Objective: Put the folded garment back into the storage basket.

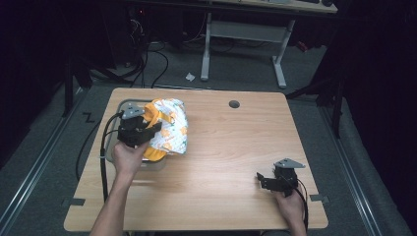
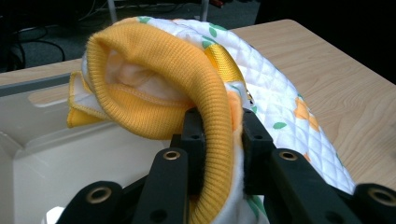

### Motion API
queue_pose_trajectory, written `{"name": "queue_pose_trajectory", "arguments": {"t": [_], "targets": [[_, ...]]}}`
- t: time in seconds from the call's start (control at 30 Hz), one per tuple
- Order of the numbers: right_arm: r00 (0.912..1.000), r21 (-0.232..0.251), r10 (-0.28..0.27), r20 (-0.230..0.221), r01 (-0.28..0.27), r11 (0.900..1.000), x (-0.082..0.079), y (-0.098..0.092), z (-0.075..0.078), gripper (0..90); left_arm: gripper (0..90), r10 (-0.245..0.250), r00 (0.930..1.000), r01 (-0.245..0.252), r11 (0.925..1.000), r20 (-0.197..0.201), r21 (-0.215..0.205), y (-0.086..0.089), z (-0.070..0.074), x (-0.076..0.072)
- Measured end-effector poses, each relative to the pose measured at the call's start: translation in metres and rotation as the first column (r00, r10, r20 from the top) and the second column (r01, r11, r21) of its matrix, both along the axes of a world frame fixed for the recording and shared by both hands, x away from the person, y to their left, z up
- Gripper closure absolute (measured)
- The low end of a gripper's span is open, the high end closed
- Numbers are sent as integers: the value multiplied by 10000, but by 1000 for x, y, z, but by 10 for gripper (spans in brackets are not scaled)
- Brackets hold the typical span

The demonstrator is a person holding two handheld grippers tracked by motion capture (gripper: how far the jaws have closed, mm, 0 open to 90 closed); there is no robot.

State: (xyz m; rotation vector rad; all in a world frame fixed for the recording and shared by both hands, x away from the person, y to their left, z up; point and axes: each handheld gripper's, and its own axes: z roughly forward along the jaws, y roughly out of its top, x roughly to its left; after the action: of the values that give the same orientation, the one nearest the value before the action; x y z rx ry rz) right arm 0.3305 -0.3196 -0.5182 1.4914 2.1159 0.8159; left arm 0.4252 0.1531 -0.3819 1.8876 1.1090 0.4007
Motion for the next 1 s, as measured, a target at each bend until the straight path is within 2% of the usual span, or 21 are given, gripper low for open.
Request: {"name": "queue_pose_trajectory", "arguments": {"t": [0.73,1.0], "targets": [[10000,0,-2,-13,2,10000,0,0,0,165,754,535,9983,-522,9974,-250,493,29,-7,9],[10000,-5,4,4,-4,10000,0,0,0,165,752,723,9959,-683,9951,-543,715,35,-17,19]]}}
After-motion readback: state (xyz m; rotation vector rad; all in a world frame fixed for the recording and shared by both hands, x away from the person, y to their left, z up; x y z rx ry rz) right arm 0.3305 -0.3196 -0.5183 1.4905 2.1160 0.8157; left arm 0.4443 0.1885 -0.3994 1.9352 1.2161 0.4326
